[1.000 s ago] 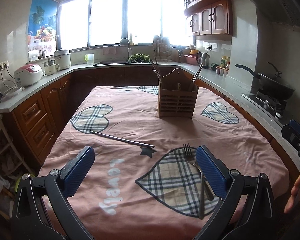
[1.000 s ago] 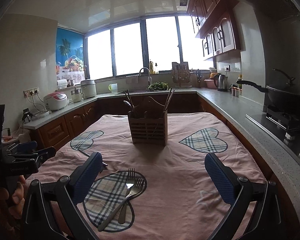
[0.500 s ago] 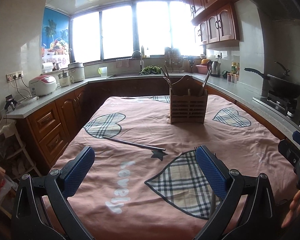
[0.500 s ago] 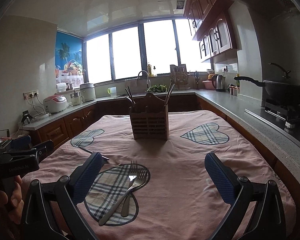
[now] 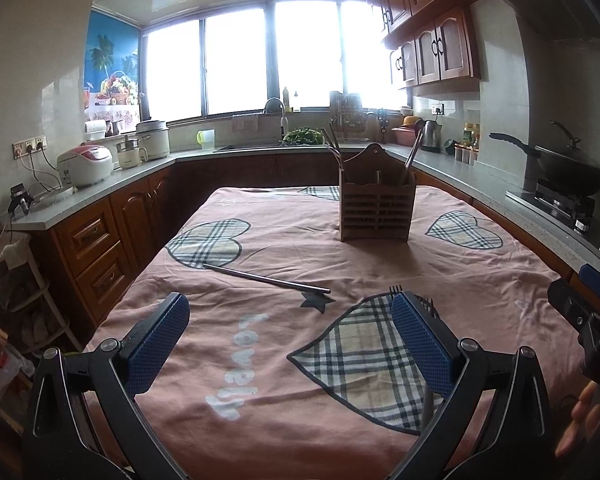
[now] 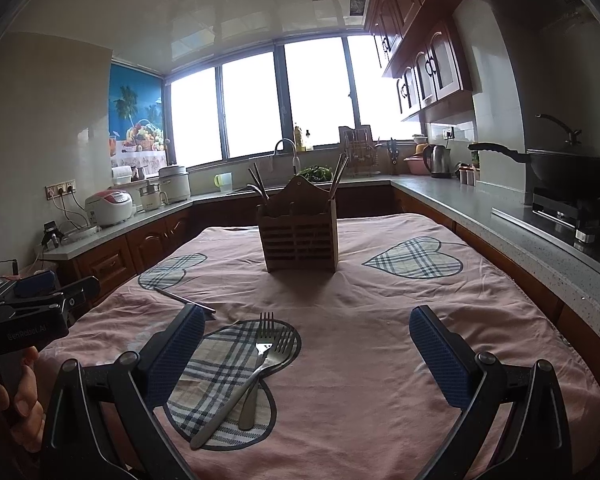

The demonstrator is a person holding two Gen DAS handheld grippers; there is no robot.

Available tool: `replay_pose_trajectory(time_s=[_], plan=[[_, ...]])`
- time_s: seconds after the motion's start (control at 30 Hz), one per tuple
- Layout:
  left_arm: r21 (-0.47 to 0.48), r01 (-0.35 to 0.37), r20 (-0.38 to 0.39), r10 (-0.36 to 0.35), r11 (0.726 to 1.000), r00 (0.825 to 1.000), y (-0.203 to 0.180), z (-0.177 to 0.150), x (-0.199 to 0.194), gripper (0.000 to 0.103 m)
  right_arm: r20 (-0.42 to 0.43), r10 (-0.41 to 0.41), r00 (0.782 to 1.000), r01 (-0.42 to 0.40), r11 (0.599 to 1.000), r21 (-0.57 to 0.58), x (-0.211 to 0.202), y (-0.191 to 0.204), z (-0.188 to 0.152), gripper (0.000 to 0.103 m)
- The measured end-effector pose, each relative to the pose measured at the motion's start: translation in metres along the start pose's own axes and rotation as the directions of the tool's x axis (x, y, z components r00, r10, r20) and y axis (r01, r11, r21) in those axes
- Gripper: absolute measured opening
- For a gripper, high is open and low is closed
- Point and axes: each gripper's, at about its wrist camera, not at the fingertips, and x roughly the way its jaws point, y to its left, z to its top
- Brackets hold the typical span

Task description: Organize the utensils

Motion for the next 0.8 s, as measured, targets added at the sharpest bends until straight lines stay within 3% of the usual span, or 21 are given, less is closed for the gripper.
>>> replay_pose_trajectory(time_s=[0.8], plan=[[-0.001, 0.008, 0.009, -0.008, 1.0, 1.0, -0.0006, 0.0019, -0.0062, 0.103, 0.011, 0.004, 1.0, -0.003, 1.0, -0.008, -0.0028, 0.0027, 0.0036, 0.103]])
